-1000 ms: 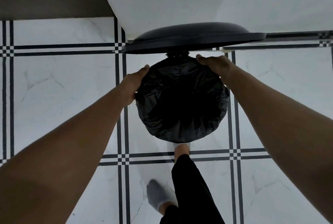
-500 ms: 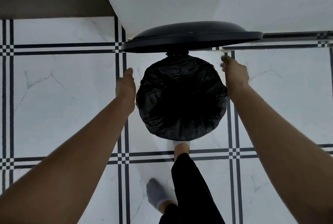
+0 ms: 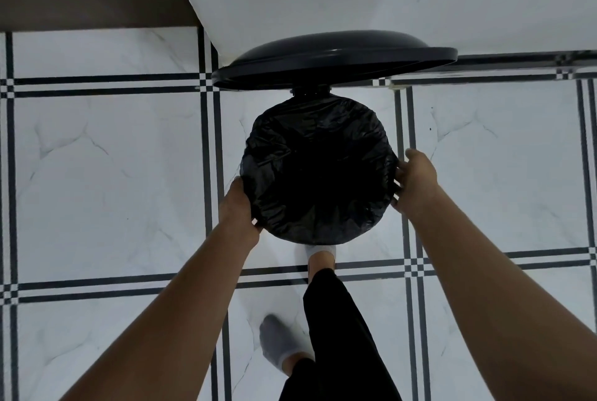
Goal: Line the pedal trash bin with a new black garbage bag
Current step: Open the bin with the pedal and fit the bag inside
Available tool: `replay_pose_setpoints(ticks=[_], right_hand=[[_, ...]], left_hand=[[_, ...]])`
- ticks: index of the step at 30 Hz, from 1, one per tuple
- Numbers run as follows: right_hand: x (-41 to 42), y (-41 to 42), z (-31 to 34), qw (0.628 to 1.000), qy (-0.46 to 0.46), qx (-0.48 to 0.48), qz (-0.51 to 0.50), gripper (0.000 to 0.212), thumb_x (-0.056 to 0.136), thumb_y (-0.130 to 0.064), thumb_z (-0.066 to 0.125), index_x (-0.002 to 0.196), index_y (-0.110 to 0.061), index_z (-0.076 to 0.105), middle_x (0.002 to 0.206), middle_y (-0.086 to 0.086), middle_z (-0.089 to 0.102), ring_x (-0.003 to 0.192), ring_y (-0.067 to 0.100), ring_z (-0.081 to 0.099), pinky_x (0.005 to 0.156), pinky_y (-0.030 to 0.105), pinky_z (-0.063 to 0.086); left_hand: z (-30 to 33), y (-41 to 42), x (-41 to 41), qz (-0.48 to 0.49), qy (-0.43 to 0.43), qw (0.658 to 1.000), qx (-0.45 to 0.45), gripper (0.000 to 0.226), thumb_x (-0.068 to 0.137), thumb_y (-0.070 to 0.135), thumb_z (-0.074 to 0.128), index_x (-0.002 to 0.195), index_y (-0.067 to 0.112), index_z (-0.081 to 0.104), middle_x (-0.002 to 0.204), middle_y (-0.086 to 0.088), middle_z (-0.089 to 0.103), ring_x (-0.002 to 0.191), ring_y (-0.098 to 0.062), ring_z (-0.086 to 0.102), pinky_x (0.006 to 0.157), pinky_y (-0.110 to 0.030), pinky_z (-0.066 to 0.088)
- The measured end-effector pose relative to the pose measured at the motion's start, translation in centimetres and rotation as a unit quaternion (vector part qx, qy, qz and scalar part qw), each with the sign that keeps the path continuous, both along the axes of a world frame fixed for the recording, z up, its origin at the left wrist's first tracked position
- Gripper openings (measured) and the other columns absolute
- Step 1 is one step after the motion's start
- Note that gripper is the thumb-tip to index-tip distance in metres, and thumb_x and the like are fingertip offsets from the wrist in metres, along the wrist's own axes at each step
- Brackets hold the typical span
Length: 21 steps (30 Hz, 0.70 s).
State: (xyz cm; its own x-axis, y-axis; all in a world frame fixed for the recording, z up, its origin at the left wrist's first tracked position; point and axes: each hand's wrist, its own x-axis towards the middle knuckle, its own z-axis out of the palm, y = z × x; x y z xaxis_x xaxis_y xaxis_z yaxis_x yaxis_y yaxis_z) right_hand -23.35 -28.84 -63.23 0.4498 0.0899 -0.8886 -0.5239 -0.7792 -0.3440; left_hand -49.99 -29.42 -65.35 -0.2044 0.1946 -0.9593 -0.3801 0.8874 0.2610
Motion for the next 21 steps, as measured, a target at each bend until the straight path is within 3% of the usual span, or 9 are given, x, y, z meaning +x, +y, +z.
replay_pose_setpoints(ticks=[4,7,10,13,17,19,21], right_hand=[[0.6,0.1,0.2,0.997,0.056,-0.012,-0.059,0.041,0.097,-0.045,0.044,0.1,-0.01,0.064,0.095,0.001,0.064,0.088,0.023,0.065,0.092,0.039,0.053],[0.9,-0.5,0.1,0.995,0.073,-0.017,-0.063,0.045,0.097,-0.047,0.043,0.102,-0.01,0.068,0.095,0.001,0.069,0.087,0.023,0.067,0.094,0.042,0.053],[1.1,-1.3,0.2,0.994,0.094,-0.021,-0.047,0.047,0.095,-0.05,0.041,0.111,-0.017,0.071,0.101,0.001,0.07,0.095,0.024,0.067,0.096,0.045,0.049],[1.0,-2.3,-0.5,0.991,0.106,0.007,-0.082,0.047,0.095,-0.046,0.048,0.113,-0.007,0.066,0.109,0.009,0.07,0.097,0.026,0.071,0.093,0.043,0.055],[0.5,-3.3,-0.8,0.988,0.123,0.008,-0.091,0.045,0.096,-0.047,0.047,0.108,-0.008,0.066,0.088,0.004,0.063,0.078,0.02,0.063,0.078,0.035,0.055],[0.5,-3.6,-1.0,0.989,0.135,-0.014,-0.061,0.047,0.094,-0.054,0.044,0.102,-0.015,0.069,0.1,0.001,0.068,0.094,0.021,0.063,0.085,0.04,0.049],[0.6,-3.8,-1.6,0.987,0.15,-0.001,-0.066,0.053,0.093,-0.056,0.043,0.111,-0.013,0.068,0.114,0.005,0.068,0.106,0.027,0.064,0.096,0.047,0.049]], left_hand=[[-0.7,-1.1,-0.6,0.027,-0.039,0.999,0.006,0.036,0.103,0.048,0.051,0.125,0.024,0.065,0.12,-0.006,0.071,0.112,-0.028,0.066,0.097,-0.051,0.053],[-1.0,-1.9,-1.0,0.049,-0.053,0.997,0.029,0.043,0.104,0.052,0.048,0.127,0.02,0.065,0.124,-0.01,0.071,0.113,-0.03,0.068,0.104,-0.055,0.051],[-1.0,-2.3,-1.3,0.062,-0.072,0.995,0.027,0.049,0.1,0.06,0.048,0.123,0.022,0.068,0.124,-0.007,0.071,0.112,-0.028,0.067,0.101,-0.055,0.051],[-0.9,-2.5,-1.5,0.054,-0.11,0.993,0.008,0.051,0.1,0.065,0.042,0.126,0.029,0.066,0.123,-0.005,0.069,0.115,-0.029,0.065,0.091,-0.057,0.051],[-1.1,-3.1,-1.7,0.06,-0.14,0.988,0.001,0.056,0.103,0.062,0.035,0.132,0.023,0.063,0.129,-0.006,0.069,0.116,-0.03,0.065,0.093,-0.056,0.049],[-1.2,-3.3,-1.7,0.067,-0.151,0.986,0.001,0.058,0.102,0.063,0.035,0.132,0.023,0.063,0.131,-0.008,0.068,0.117,-0.03,0.065,0.095,-0.057,0.048],[-1.3,-3.5,-1.6,0.078,-0.167,0.983,-0.004,0.058,0.1,0.065,0.036,0.132,0.024,0.064,0.13,-0.009,0.068,0.118,-0.033,0.064,0.091,-0.06,0.05]])
